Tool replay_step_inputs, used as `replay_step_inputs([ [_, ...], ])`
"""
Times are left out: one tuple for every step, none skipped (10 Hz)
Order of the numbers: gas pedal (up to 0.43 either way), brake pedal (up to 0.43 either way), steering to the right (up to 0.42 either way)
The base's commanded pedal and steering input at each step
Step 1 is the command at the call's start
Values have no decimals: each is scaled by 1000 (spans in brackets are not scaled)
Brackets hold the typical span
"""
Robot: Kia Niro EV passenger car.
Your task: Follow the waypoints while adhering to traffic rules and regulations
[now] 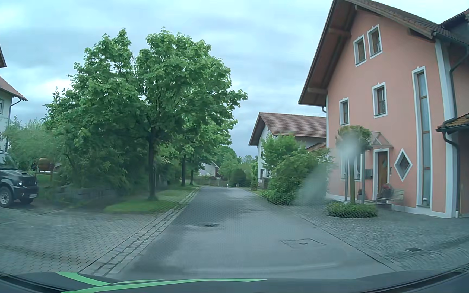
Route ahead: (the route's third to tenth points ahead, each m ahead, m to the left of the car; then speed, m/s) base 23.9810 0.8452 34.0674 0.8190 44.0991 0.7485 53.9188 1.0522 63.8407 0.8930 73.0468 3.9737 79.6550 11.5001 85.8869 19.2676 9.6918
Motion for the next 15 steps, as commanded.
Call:
replay_step_inputs([
  [0,0,-14],
  [0,0,-14],
  [0,0,-14],
  [0,0,-14],
  [28,0,-14],
  [39,0,-14],
  [47,0,-14],
  [47,0,-14],
  [47,0,-14],
  [79,0,-14],
  [79,0,-13],
  [79,0,-11],
  [79,0,-11],
  [79,0,-10],
  [59,0,-9],
])
